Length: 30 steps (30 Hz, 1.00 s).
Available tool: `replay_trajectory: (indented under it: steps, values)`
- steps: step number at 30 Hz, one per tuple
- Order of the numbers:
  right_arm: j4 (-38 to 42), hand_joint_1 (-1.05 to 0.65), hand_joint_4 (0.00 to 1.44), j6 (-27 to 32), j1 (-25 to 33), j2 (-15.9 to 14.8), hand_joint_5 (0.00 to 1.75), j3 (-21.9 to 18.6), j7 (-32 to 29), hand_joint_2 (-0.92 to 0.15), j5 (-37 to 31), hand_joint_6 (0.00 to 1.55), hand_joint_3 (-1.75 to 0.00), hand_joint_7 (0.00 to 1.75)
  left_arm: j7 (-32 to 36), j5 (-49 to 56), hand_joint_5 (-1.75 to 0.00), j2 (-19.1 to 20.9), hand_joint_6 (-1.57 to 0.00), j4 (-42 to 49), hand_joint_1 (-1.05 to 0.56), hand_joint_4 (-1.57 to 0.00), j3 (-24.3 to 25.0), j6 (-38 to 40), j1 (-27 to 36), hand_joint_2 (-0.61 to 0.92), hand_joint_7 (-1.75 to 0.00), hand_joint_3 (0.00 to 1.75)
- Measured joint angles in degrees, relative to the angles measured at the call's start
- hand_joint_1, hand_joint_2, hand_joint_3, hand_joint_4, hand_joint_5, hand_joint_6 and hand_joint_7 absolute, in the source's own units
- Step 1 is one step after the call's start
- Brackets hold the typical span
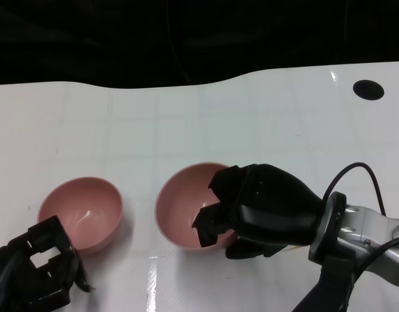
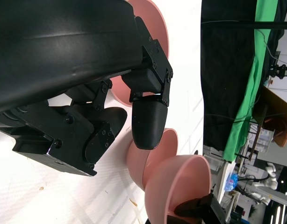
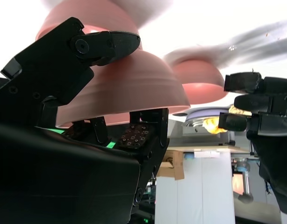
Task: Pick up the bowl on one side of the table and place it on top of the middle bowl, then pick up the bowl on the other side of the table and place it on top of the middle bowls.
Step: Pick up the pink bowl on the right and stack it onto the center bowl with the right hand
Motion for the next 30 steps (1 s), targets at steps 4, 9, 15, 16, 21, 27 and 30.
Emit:
replay_trajectory:
  steps: [4,9,15,16,21,27,30]
  values:
    - [0.7,-0.17,0.93,-0.1,-0.6,0.1,1.75,0.0,0.2,-0.56,0.6,0.71,-0.75,1.55,0.0,0.1,-1.75,0.0,-0.73,0.2,0.01,-0.79,0.0,-0.5,0.0,0.58,-1.61,1.26]
    - [4.0,-0.16,0.95,-0.5,-3.0,0.2,1.75,-0.4,-1.0,-0.55,0.8,0.70,-0.76,1.62,0.0,0.5,-1.75,0.0,-0.71,0.4,0.00,-0.79,-0.2,-1.7,0.0,0.59,-1.64,1.27]
    - [9.8,-0.17,0.94,-1.0,-5.9,0.6,1.75,-0.3,-4.9,-0.55,0.1,0.65,-0.84,1.72,0.2,0.7,-1.75,0.0,-0.71,0.9,0.00,-0.79,-0.7,-2.5,0.0,0.59,-1.65,1.26]
    - [10.6,-0.17,0.94,-1.0,-6.4,0.6,1.75,-0.3,-5.2,-0.55,0.1,0.65,-0.85,1.72,0.3,0.7,-1.75,0.0,-0.71,0.9,0.00,-0.79,-0.7,-2.5,0.0,0.59,-1.65,1.26]
    - [14.3,-0.18,0.93,-1.2,-7.7,1.0,1.75,0.0,-5.8,-0.56,0.1,0.64,-0.84,1.73,0.7,0.7,-1.75,0.0,-0.71,0.9,0.01,-0.79,-0.9,-2.6,0.0,0.58,-1.65,1.27]
    - [17.8,-0.18,0.92,-1.3,-8.9,1.6,1.75,0.6,-7.5,-0.58,0.0,0.63,-0.82,1.75,0.7,0.7,-1.75,0.0,-0.70,2.1,0.00,-0.79,-0.9,-4.1,0.0,0.58,-1.65,1.27]
    - [19.1,-0.19,0.94,-1.3,-9.0,1.9,1.75,1.1,-8.5,-0.56,-0.6,0.64,-0.82,1.75,0.7,0.7,-1.75,0.0,-0.71,2.1,0.00,-0.79,-1.0,-4.1,0.0,0.57,-1.64,1.27]
